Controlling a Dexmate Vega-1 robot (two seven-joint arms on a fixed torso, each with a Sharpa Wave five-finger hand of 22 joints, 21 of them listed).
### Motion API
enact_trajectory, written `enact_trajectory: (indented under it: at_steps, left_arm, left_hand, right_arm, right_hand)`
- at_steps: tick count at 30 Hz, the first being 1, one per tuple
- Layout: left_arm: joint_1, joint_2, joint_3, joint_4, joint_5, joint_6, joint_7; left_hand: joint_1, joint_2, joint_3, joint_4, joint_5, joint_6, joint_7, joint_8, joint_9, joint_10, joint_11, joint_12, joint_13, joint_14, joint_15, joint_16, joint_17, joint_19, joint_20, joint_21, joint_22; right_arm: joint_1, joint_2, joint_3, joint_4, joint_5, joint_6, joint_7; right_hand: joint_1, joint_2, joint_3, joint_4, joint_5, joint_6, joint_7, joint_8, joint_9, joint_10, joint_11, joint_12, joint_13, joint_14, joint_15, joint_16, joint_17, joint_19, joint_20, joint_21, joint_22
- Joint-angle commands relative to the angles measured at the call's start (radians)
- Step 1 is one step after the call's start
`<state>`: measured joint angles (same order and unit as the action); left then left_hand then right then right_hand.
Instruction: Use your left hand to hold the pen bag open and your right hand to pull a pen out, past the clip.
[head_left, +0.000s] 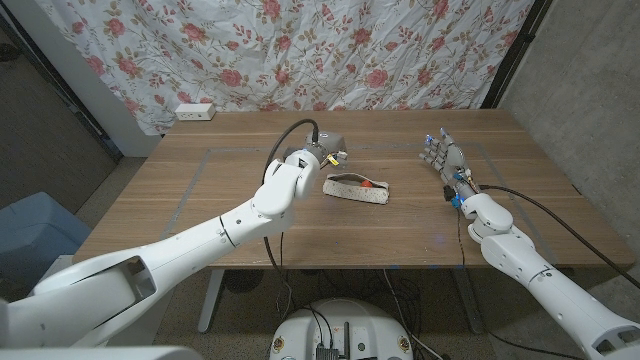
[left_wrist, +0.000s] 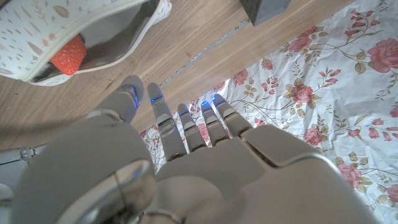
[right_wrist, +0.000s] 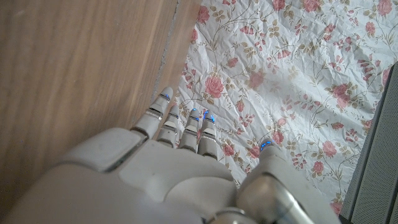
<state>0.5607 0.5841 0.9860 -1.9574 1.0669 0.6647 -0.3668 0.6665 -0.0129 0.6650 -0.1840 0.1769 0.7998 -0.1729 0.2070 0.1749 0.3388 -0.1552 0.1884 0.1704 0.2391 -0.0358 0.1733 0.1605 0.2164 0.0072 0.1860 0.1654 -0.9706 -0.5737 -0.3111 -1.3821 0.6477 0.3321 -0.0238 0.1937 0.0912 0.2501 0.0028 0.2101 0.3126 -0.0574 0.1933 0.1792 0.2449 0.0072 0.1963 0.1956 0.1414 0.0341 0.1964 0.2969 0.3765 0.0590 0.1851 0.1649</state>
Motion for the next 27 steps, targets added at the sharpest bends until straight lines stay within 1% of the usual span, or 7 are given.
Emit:
enact_trajectory:
  at_steps: [1, 4, 9, 13, 18, 21, 27]
  left_arm:
    - [0.044, -0.056, -0.014, 0.054, 0.073, -0.019, 0.019]
    - [0.056, -0.066, -0.022, 0.064, 0.064, -0.024, 0.035]
    - [0.063, -0.073, -0.025, 0.081, 0.053, -0.036, 0.045]
    - [0.07, -0.078, -0.025, 0.096, 0.056, -0.042, 0.078]
    - [0.078, -0.075, -0.03, 0.107, 0.047, -0.056, 0.114]
    - [0.086, -0.068, -0.035, 0.109, 0.035, -0.071, 0.139]
    - [0.095, -0.065, -0.034, 0.112, 0.039, -0.063, 0.147]
  left_hand:
    - [0.017, -0.004, -0.011, 0.001, 0.001, 0.035, -0.005, 0.004, 0.001, 0.002, -0.005, -0.001, 0.001, -0.004, -0.035, 0.0, 0.005, -0.008, 0.002, -0.004, 0.003]
    - [0.026, -0.011, -0.02, 0.0, 0.001, 0.067, -0.013, 0.008, 0.001, 0.017, -0.015, 0.004, 0.001, 0.005, -0.042, 0.004, 0.005, -0.006, -0.004, -0.002, 0.003]
    - [0.036, -0.018, -0.028, -0.001, 0.001, 0.082, -0.013, 0.006, 0.0, 0.028, -0.016, 0.006, 0.001, 0.016, -0.045, 0.007, 0.004, -0.002, -0.005, 0.0, 0.003]
    - [0.043, -0.022, -0.032, -0.001, 0.002, 0.087, -0.015, 0.003, 0.0, 0.033, -0.017, 0.006, 0.001, 0.021, -0.052, 0.008, 0.005, -0.001, -0.006, 0.0, 0.003]
    - [0.06, -0.026, -0.039, -0.001, 0.002, 0.115, -0.012, 0.004, 0.0, 0.052, -0.019, 0.009, 0.001, 0.036, -0.06, 0.01, 0.005, 0.01, -0.008, 0.004, 0.003]
    - [0.072, -0.029, -0.047, 0.0, 0.002, 0.131, -0.011, 0.002, 0.0, 0.068, -0.026, 0.011, 0.001, 0.053, -0.074, 0.013, 0.005, 0.023, -0.013, 0.007, 0.003]
    - [0.087, -0.035, -0.056, 0.0, 0.002, 0.152, -0.008, 0.0, 0.0, 0.093, -0.027, 0.014, 0.0, 0.062, -0.083, 0.011, 0.004, 0.035, -0.016, 0.008, 0.003]
  right_arm:
    - [0.001, 0.002, 0.001, 0.008, 0.008, 0.002, 0.01]
    - [0.001, 0.002, 0.0, 0.009, 0.008, 0.001, 0.009]
    - [0.004, 0.003, -0.001, 0.014, 0.009, 0.002, 0.012]
    - [0.005, 0.005, -0.001, 0.014, 0.009, 0.002, 0.01]
    - [0.004, 0.006, -0.002, 0.015, 0.008, 0.0, 0.007]
    - [0.005, 0.007, -0.003, 0.015, 0.008, 0.0, 0.006]
    - [0.006, 0.009, -0.005, 0.015, 0.006, -0.003, 0.004]
  right_hand:
    - [-0.007, -0.001, 0.008, -0.002, 0.002, 0.009, 0.0, 0.007, 0.002, 0.007, -0.001, 0.005, 0.0, 0.001, 0.002, 0.005, 0.001, 0.004, -0.004, 0.004, 0.004]
    - [-0.008, -0.001, 0.008, -0.002, 0.002, 0.01, 0.0, 0.007, 0.002, 0.007, -0.003, 0.004, 0.0, 0.001, 0.001, 0.005, 0.0, 0.004, -0.005, 0.004, 0.004]
    - [-0.008, 0.0, 0.009, -0.003, 0.002, 0.013, 0.001, 0.007, 0.002, 0.008, -0.003, 0.004, 0.0, 0.002, 0.001, 0.005, -0.002, 0.004, -0.005, 0.004, 0.004]
    - [-0.009, 0.0, 0.009, -0.004, 0.002, 0.014, 0.002, 0.007, 0.002, 0.007, -0.003, 0.004, 0.0, 0.001, 0.002, 0.005, -0.003, 0.004, -0.005, 0.004, 0.004]
    - [-0.01, 0.001, 0.01, -0.005, 0.002, 0.017, 0.001, 0.007, 0.002, 0.007, -0.002, 0.004, 0.0, 0.001, 0.001, 0.006, -0.005, 0.003, -0.005, 0.004, 0.004]
    - [-0.01, 0.001, 0.011, -0.005, 0.001, 0.018, 0.001, 0.007, 0.002, 0.008, -0.002, 0.004, 0.0, 0.001, 0.001, 0.006, -0.006, 0.003, -0.004, 0.004, 0.004]
    - [-0.011, 0.002, 0.012, -0.006, 0.001, 0.021, 0.0, 0.007, 0.002, 0.008, -0.002, 0.004, 0.0, 0.001, 0.002, 0.006, -0.007, 0.004, -0.003, 0.004, 0.004]
